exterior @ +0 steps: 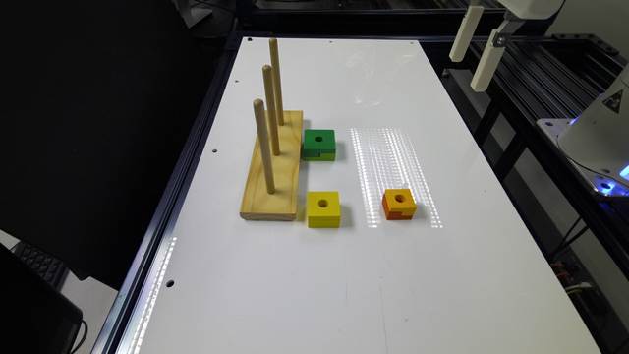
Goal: Pick up yellow block.
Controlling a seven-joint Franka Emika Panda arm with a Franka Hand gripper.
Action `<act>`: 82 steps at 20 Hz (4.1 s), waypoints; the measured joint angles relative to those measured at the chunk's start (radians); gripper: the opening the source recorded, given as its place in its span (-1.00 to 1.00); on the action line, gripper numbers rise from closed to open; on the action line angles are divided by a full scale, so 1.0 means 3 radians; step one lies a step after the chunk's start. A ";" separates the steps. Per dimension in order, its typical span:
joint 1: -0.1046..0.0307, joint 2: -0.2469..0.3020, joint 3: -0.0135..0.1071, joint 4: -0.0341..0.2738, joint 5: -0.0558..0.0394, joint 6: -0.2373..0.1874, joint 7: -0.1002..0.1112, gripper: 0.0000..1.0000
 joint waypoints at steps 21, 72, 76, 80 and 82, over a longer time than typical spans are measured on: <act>0.0036 -0.0002 0.0024 0.0024 0.0001 0.0007 0.0009 1.00; 0.0049 0.1270 0.0350 0.1091 0.0060 0.0284 0.0275 1.00; 0.0049 0.1345 0.0363 0.1166 0.0060 0.0284 0.0284 1.00; 0.0049 0.1403 0.0391 0.1234 0.0061 0.0284 0.0314 1.00; 0.0049 0.1444 0.0415 0.1282 0.0061 0.0284 0.0340 1.00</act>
